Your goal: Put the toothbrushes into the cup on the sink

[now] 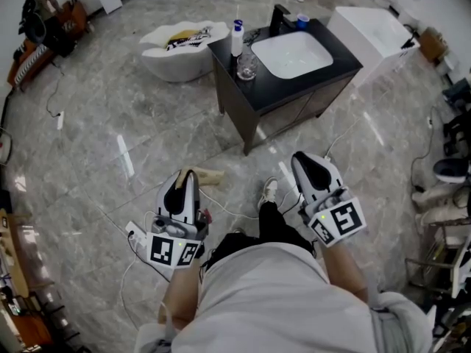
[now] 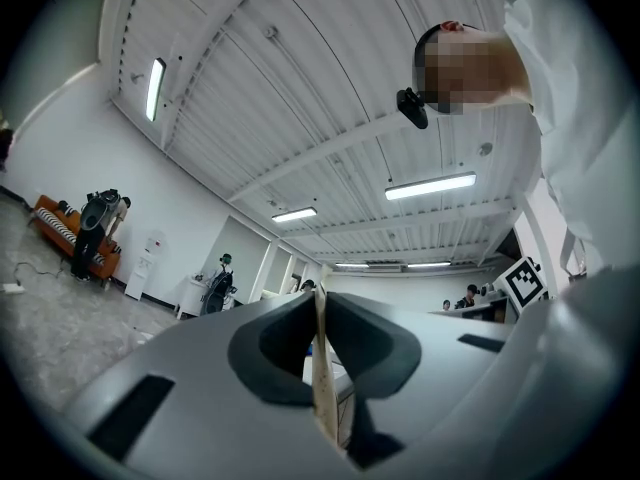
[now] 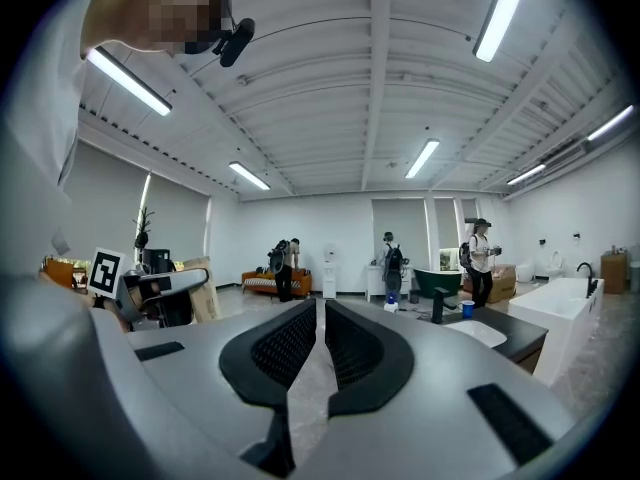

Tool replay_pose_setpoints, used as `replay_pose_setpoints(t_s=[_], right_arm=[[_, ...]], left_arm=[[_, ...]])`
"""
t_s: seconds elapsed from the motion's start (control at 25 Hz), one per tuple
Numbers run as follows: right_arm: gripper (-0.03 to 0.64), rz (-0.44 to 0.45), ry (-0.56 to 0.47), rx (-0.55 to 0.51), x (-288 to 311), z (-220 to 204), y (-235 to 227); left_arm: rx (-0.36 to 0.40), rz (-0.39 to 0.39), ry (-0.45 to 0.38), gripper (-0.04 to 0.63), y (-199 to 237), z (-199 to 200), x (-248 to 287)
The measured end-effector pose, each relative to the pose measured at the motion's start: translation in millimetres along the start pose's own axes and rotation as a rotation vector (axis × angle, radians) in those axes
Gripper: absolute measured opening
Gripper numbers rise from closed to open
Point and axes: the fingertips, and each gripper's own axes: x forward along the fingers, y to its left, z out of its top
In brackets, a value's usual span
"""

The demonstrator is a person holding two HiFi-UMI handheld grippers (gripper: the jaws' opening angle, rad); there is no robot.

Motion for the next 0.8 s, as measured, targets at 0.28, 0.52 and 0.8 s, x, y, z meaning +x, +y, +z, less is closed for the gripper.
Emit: replay_pose_setpoints(t_s=[0.28, 0.52, 0.8], right_arm=[[0.051, 0.009, -0.014, -0.004, 19.5, 2.0, -18.4], [0.051, -0.009, -0.014, 0.002, 24.5, 4.4, -44.8], [0.052, -0.009, -0.025, 0.009, 46.9, 1.1, -80.8]], left_arm=[[-0.005, 0.003, 0.004, 0.032, 6.6, -8.3, 20.0], [-0.004, -0.013, -0.003, 0.032, 5.9, -9.9, 51.1], [-0.006, 0.001, -0.011, 0.032, 13.5, -21.2, 88.6]])
